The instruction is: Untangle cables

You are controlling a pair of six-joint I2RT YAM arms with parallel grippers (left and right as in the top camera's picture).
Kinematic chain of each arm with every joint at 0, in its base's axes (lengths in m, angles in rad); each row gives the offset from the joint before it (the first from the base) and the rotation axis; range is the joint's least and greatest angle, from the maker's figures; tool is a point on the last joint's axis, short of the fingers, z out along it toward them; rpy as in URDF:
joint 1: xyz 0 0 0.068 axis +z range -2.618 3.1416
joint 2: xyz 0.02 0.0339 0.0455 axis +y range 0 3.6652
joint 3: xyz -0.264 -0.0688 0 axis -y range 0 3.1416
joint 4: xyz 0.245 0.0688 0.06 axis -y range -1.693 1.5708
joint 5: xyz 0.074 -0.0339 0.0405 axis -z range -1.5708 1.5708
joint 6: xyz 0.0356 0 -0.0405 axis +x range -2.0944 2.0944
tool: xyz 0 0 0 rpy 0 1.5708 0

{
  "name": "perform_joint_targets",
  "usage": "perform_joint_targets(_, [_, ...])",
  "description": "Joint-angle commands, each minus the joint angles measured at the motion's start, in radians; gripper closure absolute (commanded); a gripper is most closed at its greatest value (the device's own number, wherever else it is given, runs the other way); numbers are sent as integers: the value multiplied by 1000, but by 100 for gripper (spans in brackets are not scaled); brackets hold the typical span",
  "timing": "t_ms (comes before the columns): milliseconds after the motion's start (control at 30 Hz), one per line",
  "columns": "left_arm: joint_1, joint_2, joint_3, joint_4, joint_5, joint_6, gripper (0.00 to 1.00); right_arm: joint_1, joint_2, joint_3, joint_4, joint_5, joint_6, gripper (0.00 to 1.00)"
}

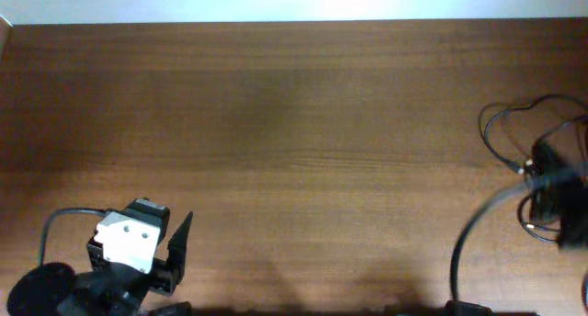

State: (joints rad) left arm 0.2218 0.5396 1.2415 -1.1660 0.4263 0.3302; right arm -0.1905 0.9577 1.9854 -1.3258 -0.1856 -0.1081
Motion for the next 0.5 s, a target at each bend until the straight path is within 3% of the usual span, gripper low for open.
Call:
perform_joint_targets(0, [-2, -52, -11, -44, -5, 0, 37, 8, -133, -62, -41, -25, -3, 9])
perform_joint_targets(167, [-2, -53, -11, -59, -4, -23, 36, 15, -689, -586, 0, -177, -4, 6])
perform_joint_targets(233, [-2, -53, -11, -59, -4, -23, 36, 35, -784, -649, -29, -235, -13, 6])
perform_joint_targets(367, [-2, -53, -11, -59, -4, -23, 36, 66, -928, -668, -305, -279, -72, 5])
perform_joint_targets(467, [-2, -53, -11, -63, -4, -22, 36, 72, -928, -715, -256, -343, -71, 4])
